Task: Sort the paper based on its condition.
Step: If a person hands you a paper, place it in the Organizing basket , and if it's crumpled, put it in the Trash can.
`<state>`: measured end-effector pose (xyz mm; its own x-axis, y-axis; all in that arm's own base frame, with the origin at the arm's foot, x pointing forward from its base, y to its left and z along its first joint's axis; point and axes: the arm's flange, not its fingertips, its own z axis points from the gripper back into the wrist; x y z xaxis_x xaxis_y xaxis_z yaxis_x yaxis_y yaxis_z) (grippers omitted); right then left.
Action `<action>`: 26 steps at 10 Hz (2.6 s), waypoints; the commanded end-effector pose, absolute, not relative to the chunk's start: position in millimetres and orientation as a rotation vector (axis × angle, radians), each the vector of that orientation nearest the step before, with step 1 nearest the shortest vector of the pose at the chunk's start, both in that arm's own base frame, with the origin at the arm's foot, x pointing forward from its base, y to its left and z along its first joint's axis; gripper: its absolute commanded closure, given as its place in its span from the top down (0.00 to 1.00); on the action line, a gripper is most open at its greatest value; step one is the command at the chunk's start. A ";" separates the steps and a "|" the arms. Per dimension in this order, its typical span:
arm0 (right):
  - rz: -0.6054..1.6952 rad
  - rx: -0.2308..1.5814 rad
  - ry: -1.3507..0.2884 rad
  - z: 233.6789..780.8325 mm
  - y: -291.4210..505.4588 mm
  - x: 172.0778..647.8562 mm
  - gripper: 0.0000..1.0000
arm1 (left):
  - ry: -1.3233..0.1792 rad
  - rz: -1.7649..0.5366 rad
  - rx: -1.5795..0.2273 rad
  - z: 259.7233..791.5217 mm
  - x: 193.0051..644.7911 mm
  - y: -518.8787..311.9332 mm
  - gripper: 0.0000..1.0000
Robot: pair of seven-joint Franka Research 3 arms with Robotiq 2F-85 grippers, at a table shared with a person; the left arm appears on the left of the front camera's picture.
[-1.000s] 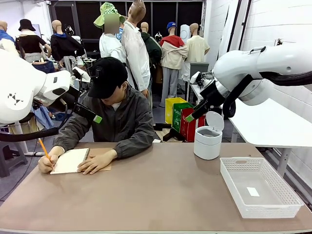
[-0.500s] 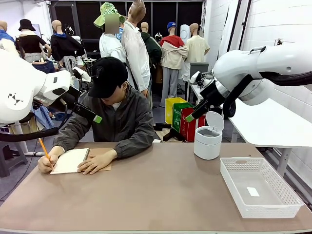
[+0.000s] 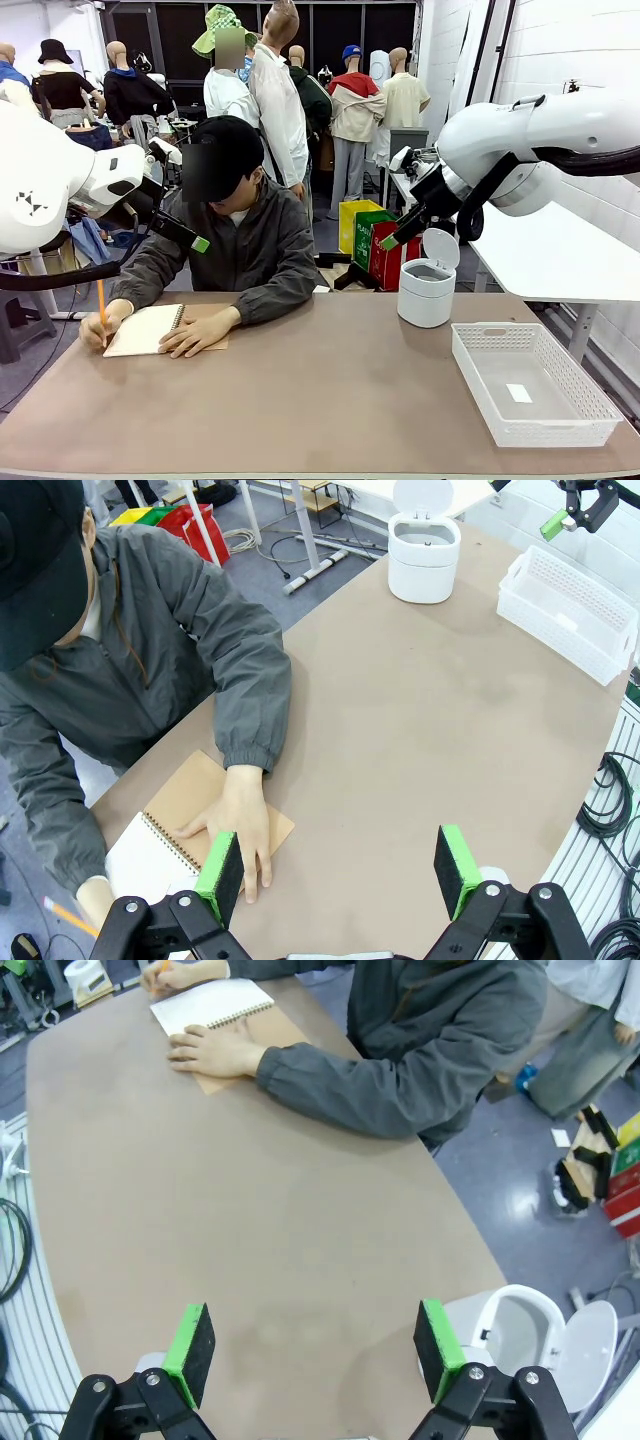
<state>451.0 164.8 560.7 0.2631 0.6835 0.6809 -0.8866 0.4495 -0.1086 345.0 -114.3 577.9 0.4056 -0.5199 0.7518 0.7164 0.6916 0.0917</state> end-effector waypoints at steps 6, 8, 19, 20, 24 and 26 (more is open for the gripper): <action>1.080 0.315 -0.728 561.5 164.8 450.8 1.00 | -0.836 -0.791 -0.268 578.5 345.3 -113.1 1.00; 1.080 0.315 -0.728 561.5 164.8 450.8 1.00 | -0.836 -0.791 -0.268 578.5 345.3 -113.1 1.00; 1.080 0.315 -0.728 561.5 164.8 450.8 1.00 | -0.836 -0.791 -0.268 578.5 345.3 -113.1 1.00; 1.080 0.315 -0.728 561.5 164.8 450.8 1.00 | -0.836 -0.791 -0.268 578.5 345.3 -113.1 1.00; 1.080 0.315 -0.728 561.5 164.8 450.8 1.00 | -0.836 -0.791 -0.268 578.5 345.3 -113.1 1.00; 1.080 0.315 -0.728 561.5 164.8 450.8 1.00 | -0.836 -0.791 -0.268 578.5 345.3 -113.1 1.00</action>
